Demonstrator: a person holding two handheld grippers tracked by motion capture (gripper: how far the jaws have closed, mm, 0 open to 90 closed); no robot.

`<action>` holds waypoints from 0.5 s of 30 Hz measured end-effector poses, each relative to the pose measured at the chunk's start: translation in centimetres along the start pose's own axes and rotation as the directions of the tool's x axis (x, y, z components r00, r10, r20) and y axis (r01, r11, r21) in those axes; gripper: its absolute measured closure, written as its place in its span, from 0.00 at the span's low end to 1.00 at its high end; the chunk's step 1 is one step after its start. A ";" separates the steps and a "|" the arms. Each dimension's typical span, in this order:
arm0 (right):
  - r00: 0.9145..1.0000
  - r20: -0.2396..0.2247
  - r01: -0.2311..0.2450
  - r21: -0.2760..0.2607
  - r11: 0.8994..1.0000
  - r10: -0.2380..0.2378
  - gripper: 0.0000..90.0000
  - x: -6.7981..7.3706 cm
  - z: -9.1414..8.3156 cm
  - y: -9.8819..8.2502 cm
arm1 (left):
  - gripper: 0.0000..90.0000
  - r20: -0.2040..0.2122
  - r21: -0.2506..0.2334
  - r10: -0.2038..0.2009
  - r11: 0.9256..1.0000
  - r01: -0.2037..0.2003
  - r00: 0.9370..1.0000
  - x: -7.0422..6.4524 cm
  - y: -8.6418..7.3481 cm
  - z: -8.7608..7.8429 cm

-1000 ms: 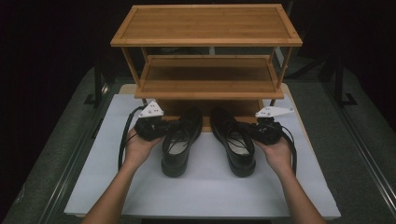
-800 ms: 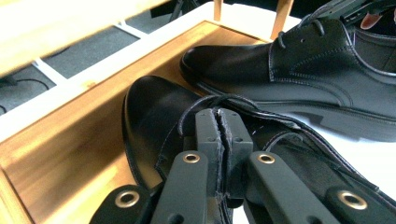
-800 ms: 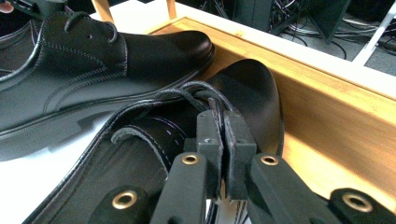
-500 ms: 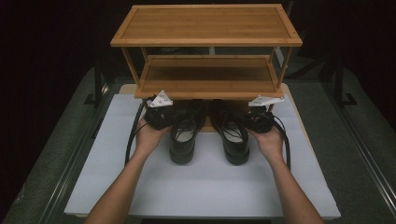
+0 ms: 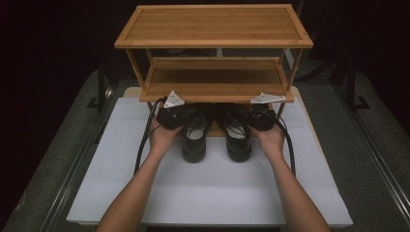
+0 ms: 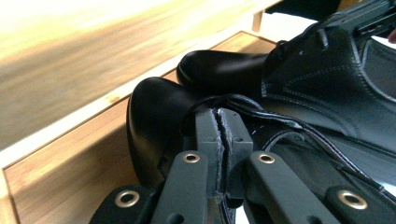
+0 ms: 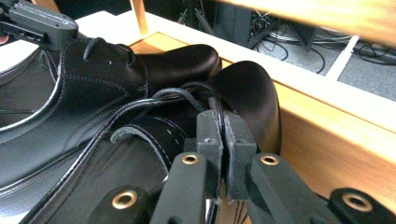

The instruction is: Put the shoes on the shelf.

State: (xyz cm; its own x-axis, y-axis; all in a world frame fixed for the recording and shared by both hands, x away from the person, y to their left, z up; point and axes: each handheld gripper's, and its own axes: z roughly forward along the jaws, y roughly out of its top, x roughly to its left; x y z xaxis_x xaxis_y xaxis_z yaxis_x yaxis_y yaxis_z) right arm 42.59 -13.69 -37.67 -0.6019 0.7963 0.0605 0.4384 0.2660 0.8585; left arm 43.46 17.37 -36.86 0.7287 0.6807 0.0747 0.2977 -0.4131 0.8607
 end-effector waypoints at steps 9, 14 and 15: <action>0.999 0.040 -0.006 -0.015 1.000 0.007 0.96 0.1 0.8 0.2 | 0.98 -0.043 -0.006 0.014 1.000 -0.015 0.999 0.2 -0.1 0.9; 0.999 0.047 -0.005 -0.015 1.000 0.005 0.96 0.3 1.1 0.0 | 0.98 -0.042 -0.018 0.006 1.000 -0.007 0.999 0.2 -0.2 1.1; 0.999 0.047 -0.004 -0.014 1.000 0.004 0.96 0.3 1.2 0.0 | 0.98 -0.041 -0.019 0.006 1.000 -0.007 0.999 0.2 -0.2 1.1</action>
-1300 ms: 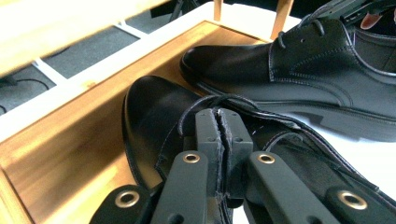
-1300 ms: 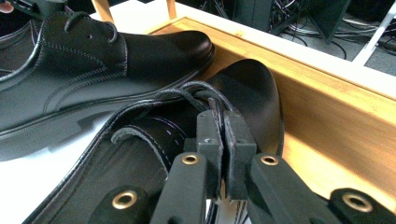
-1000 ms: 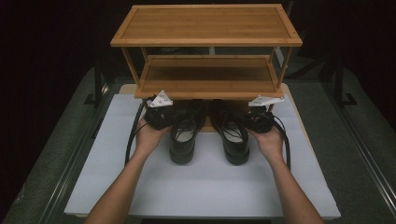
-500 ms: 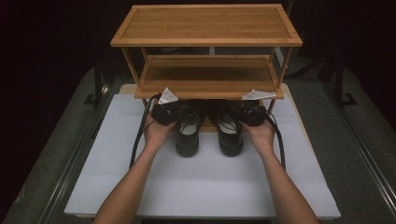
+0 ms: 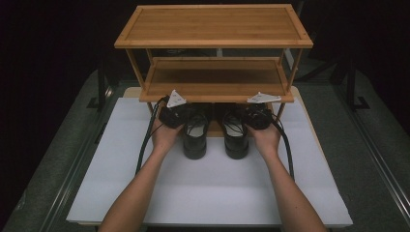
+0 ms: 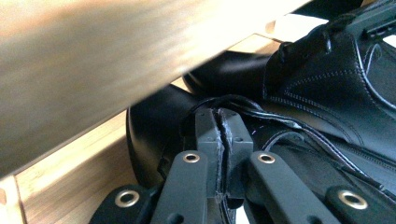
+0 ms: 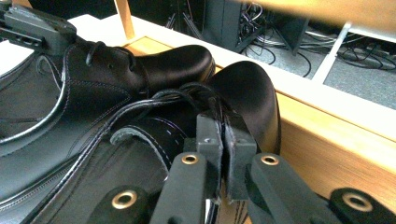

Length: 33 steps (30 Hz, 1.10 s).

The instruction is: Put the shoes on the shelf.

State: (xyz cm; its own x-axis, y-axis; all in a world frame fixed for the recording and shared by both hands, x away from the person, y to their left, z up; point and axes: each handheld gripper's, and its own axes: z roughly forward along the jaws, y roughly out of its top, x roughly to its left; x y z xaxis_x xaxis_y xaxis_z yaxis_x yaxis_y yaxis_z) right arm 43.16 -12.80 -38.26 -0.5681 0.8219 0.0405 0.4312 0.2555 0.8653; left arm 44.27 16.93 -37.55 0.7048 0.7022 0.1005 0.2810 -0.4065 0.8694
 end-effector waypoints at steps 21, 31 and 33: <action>0.997 -0.080 -0.023 0.020 1.000 0.025 0.47 0.2 -2.4 -0.7 | 0.46 0.111 0.007 -0.041 0.999 0.040 0.993 0.3 -0.1 -3.7; 0.995 -0.099 -0.009 0.004 1.000 0.009 0.27 1.0 -7.4 -3.4 | 0.24 0.160 0.050 -0.035 0.998 0.027 0.987 -1.5 -2.8 -7.5; 0.995 -0.101 -0.003 -0.002 1.000 0.003 0.27 1.1 -8.0 -4.2 | 0.21 0.160 0.058 -0.036 0.998 0.027 0.986 -1.9 -3.5 -7.8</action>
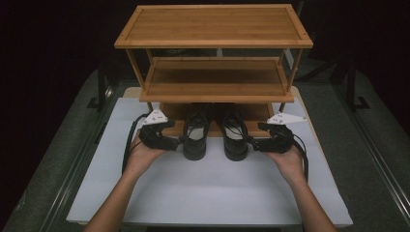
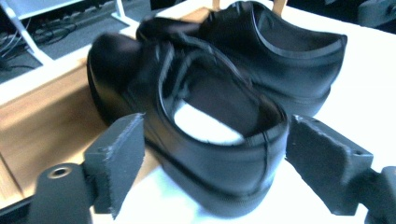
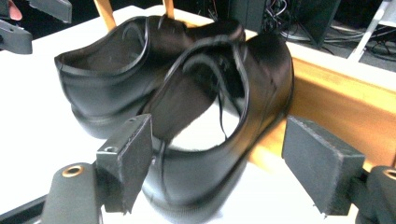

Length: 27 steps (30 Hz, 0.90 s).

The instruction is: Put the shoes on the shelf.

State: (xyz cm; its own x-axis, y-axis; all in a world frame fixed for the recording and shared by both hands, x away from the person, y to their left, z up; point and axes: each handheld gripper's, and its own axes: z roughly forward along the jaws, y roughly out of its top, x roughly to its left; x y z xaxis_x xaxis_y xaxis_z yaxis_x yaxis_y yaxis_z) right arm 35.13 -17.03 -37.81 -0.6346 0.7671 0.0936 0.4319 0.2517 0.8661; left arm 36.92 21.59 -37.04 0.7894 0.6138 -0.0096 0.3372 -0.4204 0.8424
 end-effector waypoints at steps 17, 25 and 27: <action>0.995 -0.095 0.012 0.161 0.987 0.003 0.13 0.0 4.5 -5.3 | 0.10 0.070 0.174 0.018 0.984 -0.030 0.997 -0.4 -5.2 5.4; 0.994 -0.098 0.057 0.193 0.979 -0.038 0.11 1.1 6.5 -5.3 | 0.10 0.072 0.155 0.016 0.987 -0.027 0.997 -0.6 -5.3 6.9; 0.994 -0.098 0.064 0.197 0.978 -0.045 0.11 1.3 6.7 -5.1 | 0.10 0.075 0.151 0.015 0.988 -0.026 0.997 -0.7 -5.2 7.2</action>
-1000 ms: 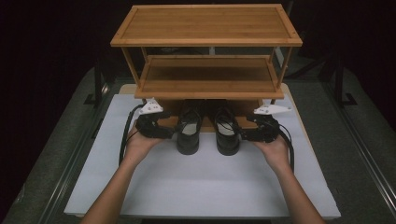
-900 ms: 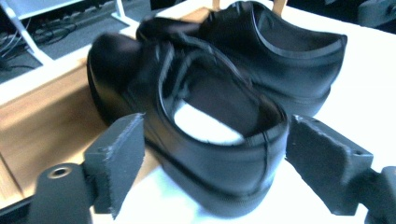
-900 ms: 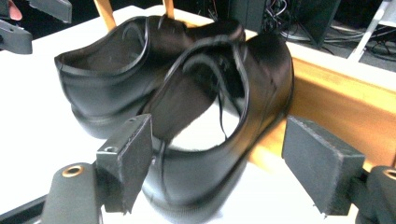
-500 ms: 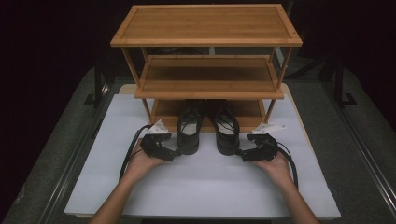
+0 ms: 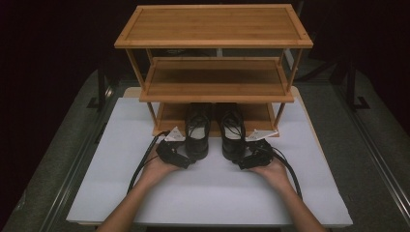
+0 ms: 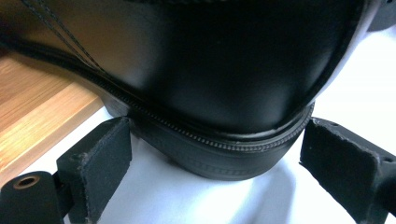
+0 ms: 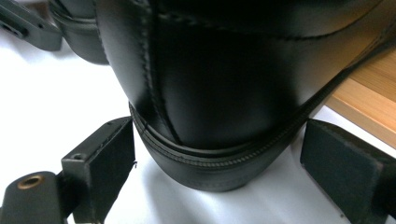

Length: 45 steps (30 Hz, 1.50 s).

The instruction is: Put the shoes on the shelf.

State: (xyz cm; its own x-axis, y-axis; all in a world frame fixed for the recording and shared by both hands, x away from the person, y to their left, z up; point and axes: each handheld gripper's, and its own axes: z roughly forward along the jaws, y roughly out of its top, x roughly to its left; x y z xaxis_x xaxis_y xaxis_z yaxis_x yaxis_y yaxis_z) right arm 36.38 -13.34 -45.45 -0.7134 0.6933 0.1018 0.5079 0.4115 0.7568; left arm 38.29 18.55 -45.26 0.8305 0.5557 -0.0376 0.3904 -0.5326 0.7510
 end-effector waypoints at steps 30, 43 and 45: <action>0.998 -0.031 -0.050 -0.056 0.997 0.048 0.18 1.1 0.2 1.6 | 0.14 -0.009 -0.009 0.013 1.000 -0.014 1.000 -0.9 1.7 -0.3; 0.997 -0.044 -0.072 -0.052 0.996 0.070 0.18 -0.3 0.0 3.1 | 0.14 0.004 -0.029 -0.005 1.000 0.005 1.000 0.4 3.0 0.0; 0.997 -0.035 -0.068 -0.047 0.997 0.066 0.18 -0.5 0.3 3.4 | 0.14 0.000 -0.024 -0.004 1.000 0.004 1.000 0.8 3.3 0.4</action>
State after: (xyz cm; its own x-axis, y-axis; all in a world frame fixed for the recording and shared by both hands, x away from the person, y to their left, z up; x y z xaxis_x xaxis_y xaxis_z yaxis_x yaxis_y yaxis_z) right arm 38.61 -12.16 -43.10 -0.6949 0.6977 0.1742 0.5317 0.3354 0.7777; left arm 40.36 17.03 -43.08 0.8289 0.5579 -0.0410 0.3842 -0.5145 0.7666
